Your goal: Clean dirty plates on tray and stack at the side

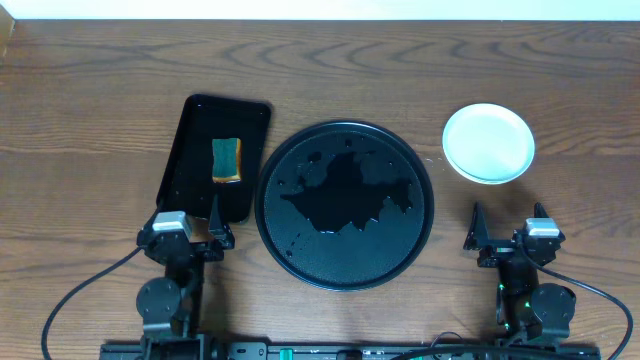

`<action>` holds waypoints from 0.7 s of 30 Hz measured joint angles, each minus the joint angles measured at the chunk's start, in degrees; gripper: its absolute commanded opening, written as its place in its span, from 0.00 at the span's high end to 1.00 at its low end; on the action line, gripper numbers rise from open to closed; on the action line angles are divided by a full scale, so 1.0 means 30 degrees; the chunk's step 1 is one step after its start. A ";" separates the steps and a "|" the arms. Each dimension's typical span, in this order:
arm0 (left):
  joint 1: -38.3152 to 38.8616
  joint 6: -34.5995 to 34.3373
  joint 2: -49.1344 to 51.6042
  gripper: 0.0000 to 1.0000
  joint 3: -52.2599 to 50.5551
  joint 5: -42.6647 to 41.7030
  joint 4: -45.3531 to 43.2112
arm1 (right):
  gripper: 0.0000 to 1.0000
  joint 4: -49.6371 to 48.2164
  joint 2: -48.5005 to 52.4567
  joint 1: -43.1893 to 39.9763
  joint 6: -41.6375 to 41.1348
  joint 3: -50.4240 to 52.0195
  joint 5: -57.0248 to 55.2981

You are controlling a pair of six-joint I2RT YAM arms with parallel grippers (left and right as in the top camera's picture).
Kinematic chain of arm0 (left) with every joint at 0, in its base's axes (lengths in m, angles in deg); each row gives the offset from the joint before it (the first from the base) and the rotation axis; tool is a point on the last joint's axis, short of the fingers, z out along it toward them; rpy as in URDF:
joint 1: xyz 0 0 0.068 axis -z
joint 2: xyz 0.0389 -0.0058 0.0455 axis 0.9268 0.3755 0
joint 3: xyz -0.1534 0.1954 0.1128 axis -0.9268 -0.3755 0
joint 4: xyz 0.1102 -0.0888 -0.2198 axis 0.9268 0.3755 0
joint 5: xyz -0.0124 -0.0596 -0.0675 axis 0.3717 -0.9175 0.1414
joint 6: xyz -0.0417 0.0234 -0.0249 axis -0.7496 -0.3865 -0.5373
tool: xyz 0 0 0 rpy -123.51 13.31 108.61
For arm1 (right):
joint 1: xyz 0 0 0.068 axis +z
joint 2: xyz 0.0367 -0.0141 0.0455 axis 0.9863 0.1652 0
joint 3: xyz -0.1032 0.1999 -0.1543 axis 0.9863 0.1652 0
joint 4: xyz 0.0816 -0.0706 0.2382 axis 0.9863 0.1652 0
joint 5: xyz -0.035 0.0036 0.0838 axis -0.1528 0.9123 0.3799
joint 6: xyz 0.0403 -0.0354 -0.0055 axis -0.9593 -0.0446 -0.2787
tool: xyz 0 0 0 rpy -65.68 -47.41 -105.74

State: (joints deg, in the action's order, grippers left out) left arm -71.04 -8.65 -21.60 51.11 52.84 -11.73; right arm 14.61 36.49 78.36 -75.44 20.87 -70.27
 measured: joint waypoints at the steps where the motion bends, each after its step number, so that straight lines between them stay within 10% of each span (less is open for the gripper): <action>1: 0.0000 0.0066 -0.0240 0.08 -0.0321 0.0000 -0.0437 | 0.01 -0.0007 0.0000 0.0000 0.0000 0.0000 0.0000; 21: 0.0000 0.0765 -0.1035 0.08 -0.0452 0.0219 0.1792 | 0.01 -0.0007 0.0000 0.0000 0.0007 0.0000 0.0000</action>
